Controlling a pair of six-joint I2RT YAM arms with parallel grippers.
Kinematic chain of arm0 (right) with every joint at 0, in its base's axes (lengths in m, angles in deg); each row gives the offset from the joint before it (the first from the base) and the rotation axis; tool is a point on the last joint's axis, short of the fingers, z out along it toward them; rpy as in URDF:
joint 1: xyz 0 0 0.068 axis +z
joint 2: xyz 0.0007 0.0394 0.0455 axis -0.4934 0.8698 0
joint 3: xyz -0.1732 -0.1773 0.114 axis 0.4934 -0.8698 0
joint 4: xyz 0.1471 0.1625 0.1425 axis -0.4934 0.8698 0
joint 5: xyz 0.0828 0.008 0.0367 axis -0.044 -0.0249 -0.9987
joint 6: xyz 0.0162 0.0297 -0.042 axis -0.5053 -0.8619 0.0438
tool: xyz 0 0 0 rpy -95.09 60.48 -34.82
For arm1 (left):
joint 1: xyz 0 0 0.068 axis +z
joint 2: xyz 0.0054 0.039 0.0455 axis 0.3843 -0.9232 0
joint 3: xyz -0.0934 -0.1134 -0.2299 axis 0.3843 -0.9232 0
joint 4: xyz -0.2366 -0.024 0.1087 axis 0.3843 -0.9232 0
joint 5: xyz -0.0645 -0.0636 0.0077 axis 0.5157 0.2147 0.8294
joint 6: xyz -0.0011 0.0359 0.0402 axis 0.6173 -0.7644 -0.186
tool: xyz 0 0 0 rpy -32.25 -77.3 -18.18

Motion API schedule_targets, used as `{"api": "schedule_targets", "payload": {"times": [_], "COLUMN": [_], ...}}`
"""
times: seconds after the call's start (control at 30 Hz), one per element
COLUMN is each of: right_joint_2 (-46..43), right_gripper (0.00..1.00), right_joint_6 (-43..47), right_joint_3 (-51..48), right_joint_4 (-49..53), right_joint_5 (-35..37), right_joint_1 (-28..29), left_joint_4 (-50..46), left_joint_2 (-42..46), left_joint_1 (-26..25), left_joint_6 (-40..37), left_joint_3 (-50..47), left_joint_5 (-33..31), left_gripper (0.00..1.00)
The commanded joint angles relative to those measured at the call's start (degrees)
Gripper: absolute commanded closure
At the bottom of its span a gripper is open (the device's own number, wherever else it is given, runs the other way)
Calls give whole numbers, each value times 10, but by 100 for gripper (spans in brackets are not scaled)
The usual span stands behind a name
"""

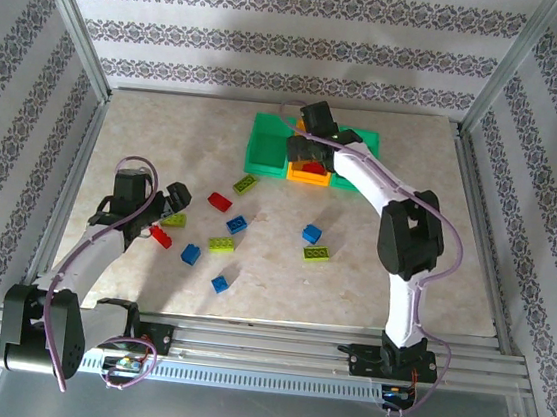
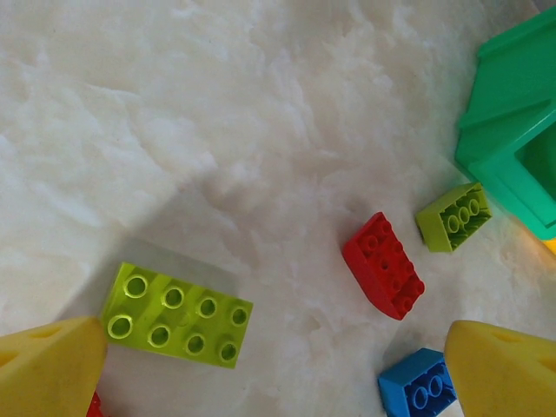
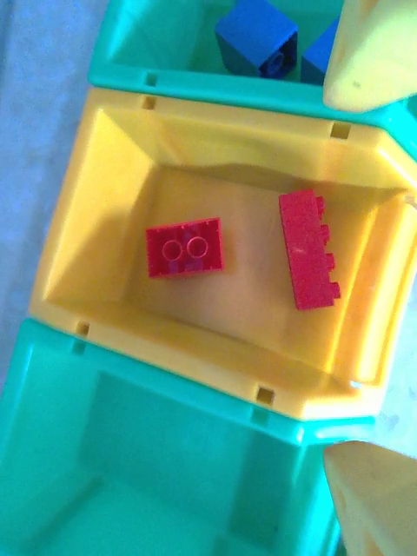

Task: Sort the legos into containers by color
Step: Place the lego in the container, then rotate the lego at the middle-left of the table.

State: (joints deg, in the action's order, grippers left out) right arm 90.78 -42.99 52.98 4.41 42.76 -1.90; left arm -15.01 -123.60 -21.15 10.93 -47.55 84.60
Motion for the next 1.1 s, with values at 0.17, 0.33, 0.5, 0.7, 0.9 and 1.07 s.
{"api": "schedule_targets", "payload": {"times": [0.17, 0.33, 0.5, 0.7, 0.9, 1.07], "right_joint_2": [-118, -164, -202, -239, -266, -272], "right_gripper": [2, 2, 2, 2, 2, 2], "right_joint_6": [-31, -62, -85, -100, -109, -111], "right_joint_3": [-82, -127, -170, -203, -233, -247], "right_joint_4": [-42, -43, -45, -52, -65, -72], "right_joint_5": [45, 45, 49, 49, 57, 56], "right_joint_1": [29, 29, 29, 30, 29, 28], "left_joint_4": [-15, -12, -13, -14, -16, -11], "left_joint_2": [17, 2, -13, -47, -89, -122], "left_joint_1": [-63, -116, -168, -198, -208, -209], "left_joint_6": [29, 72, 131, 173, 210, 213], "left_joint_3": [15, 9, -3, 2, 4, 13], "left_joint_5": [-74, -130, -189, -223, -239, -247], "left_gripper": [1, 2, 3, 2, 3, 4]}}
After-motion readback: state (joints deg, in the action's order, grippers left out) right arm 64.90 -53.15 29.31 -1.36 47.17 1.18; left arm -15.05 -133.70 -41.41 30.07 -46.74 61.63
